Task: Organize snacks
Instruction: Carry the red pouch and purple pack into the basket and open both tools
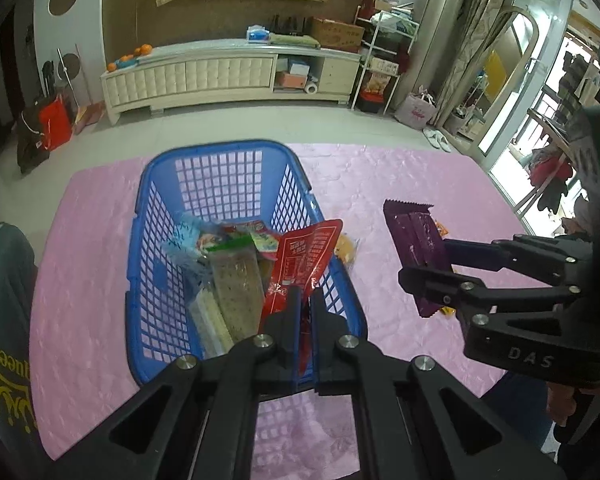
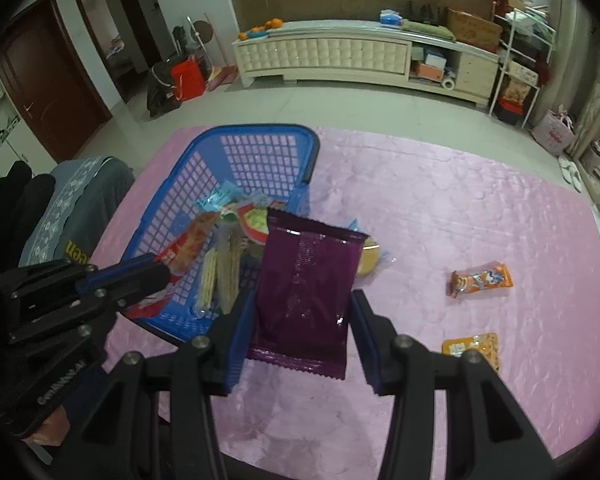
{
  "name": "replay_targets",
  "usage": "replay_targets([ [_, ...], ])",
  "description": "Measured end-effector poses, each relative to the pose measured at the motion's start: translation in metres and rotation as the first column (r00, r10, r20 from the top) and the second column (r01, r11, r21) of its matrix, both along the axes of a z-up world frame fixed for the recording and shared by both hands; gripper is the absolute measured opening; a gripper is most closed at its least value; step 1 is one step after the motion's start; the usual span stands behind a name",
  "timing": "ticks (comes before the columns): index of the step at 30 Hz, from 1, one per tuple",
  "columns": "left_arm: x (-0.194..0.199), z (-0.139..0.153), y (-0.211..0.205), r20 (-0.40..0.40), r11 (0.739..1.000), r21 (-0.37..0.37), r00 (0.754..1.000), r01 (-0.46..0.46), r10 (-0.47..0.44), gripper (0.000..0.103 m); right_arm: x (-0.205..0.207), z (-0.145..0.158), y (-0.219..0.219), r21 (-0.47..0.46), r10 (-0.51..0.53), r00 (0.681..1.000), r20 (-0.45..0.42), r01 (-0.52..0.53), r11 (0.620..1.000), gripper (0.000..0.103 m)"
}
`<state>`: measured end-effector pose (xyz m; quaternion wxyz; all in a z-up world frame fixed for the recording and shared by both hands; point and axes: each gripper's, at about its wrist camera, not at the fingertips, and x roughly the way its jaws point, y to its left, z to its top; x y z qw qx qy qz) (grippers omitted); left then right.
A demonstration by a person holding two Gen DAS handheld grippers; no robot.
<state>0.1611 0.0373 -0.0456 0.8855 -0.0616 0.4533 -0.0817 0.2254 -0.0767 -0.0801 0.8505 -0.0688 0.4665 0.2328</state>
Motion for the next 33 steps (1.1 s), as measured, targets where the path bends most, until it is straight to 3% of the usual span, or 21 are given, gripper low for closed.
replay_targets([
  [7,0.006,-0.015,-0.010,-0.031,1.000,-0.002,0.999,0.024,-0.024,0.004,0.001,-0.002,-0.004,0.000,-0.022,1.000,-0.017,0.022,1.000,0.052],
  [11,0.008,-0.016,-0.004,-0.038,0.999,-0.038,0.999,-0.003,0.002,0.033,0.002,-0.001,-0.011,0.016,-0.036,0.999,-0.034,0.036,0.999,0.052],
  [21,-0.001,-0.006,0.014,-0.022,1.000,0.001,0.999,-0.028,0.028,0.041,0.001,0.005,-0.002,0.023,-0.025,0.999,-0.042,0.026,0.999,0.052],
  [33,-0.021,0.000,0.057,-0.014,0.993,0.059,0.995,-0.100,0.101,0.051,-0.005,0.005,0.058,0.014,0.053,0.996,-0.072,-0.052,0.999,0.052],
])
